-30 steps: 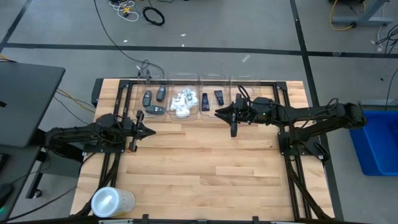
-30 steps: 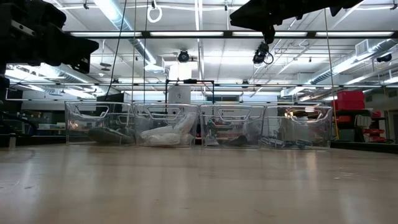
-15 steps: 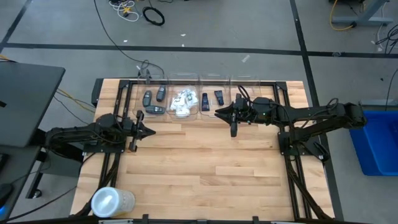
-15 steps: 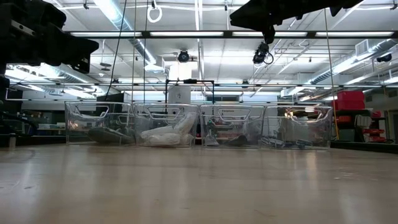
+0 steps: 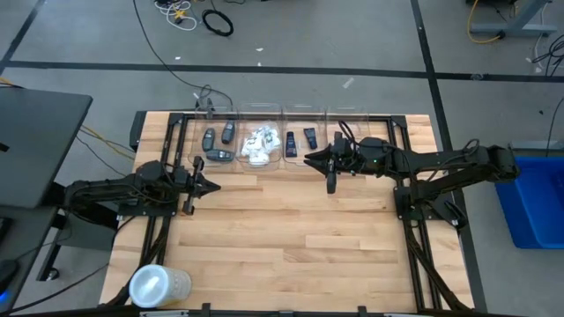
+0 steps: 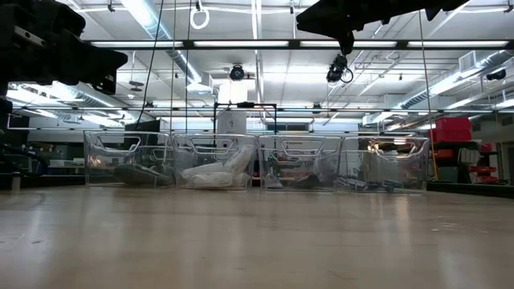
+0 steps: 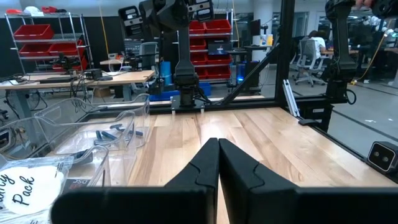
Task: Pick & Place Travel size toiletries
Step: Return to home position
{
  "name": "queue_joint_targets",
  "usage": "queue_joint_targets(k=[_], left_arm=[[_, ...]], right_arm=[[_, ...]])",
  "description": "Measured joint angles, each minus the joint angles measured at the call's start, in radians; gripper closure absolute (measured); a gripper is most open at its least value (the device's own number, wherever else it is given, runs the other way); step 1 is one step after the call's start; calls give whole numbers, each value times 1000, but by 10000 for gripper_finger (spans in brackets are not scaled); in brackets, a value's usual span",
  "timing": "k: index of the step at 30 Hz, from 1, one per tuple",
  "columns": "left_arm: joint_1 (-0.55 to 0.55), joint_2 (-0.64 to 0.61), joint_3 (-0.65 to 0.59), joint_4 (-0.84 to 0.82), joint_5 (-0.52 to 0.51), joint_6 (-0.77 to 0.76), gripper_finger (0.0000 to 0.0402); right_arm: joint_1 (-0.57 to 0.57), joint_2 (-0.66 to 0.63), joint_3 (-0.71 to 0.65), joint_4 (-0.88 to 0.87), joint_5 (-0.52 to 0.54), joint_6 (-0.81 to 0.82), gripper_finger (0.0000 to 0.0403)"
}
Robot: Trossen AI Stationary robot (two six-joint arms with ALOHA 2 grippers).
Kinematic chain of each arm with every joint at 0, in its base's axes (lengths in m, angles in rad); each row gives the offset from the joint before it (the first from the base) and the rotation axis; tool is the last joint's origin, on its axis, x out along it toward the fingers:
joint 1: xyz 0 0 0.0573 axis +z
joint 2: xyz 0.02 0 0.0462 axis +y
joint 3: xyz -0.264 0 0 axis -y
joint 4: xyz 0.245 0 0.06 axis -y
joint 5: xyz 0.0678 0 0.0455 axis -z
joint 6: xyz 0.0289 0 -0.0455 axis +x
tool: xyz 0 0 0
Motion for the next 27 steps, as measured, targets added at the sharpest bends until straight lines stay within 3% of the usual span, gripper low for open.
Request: queue_joint_targets(k=[7,14,19,27], left_arm=[[0,0,0,0,0,0,387],[0,0,0,1,0,0,387],[0,0,0,0,-1,0,387],[0,0,0,0,0,0,386]], right_arm=[[0,-5,-107,298,-19,-190,320],[0,-77,-320,566,-169,-240,320],[0,-179,-444,599,-259,-229,318],[0,-350,-617,603,-262,-229,317]])
